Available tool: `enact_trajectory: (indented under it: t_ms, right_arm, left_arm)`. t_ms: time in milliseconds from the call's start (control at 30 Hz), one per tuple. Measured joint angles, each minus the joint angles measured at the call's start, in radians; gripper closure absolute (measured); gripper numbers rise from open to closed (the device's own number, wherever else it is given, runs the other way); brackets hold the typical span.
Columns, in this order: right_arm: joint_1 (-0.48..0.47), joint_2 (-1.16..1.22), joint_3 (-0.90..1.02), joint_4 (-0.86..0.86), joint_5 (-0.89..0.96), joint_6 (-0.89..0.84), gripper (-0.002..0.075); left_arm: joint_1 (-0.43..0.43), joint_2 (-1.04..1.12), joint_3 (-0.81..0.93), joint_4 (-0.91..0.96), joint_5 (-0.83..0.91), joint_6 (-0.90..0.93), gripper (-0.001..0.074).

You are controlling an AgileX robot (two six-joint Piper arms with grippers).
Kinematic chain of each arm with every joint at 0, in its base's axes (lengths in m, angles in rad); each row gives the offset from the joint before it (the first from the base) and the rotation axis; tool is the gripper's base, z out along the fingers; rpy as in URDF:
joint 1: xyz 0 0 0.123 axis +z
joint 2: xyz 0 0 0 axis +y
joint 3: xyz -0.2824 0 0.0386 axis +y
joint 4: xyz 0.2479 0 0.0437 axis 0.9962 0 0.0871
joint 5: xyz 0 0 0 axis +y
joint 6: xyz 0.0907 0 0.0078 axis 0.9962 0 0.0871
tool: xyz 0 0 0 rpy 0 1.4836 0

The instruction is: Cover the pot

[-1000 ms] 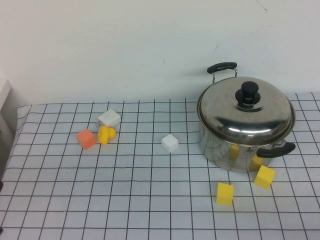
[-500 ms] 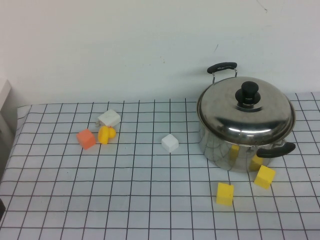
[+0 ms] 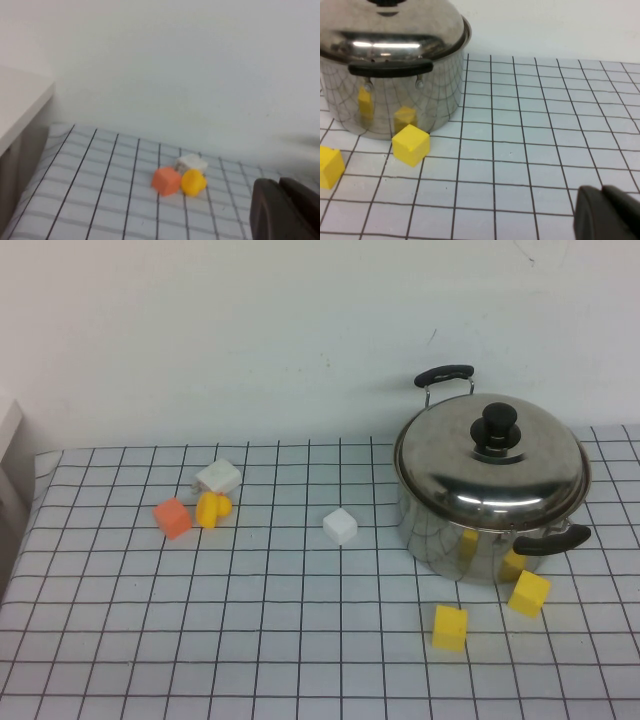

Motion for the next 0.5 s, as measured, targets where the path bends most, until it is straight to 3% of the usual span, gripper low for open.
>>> enact_trajectory:
  t_ms: [267,500]
  right_arm:
    - [0.000,0.000,0.000,0.000,0.000,0.000,0.0717]
    - [0.000,0.000,0.000,0.000,0.000,0.000,0.0717]
  left_arm:
    - [0.010,-0.002,0.000,-0.067,0.242,0.008,0.0736]
    - [0.010,-0.003,-0.002,-0.097,0.258,0.012,0.0736]
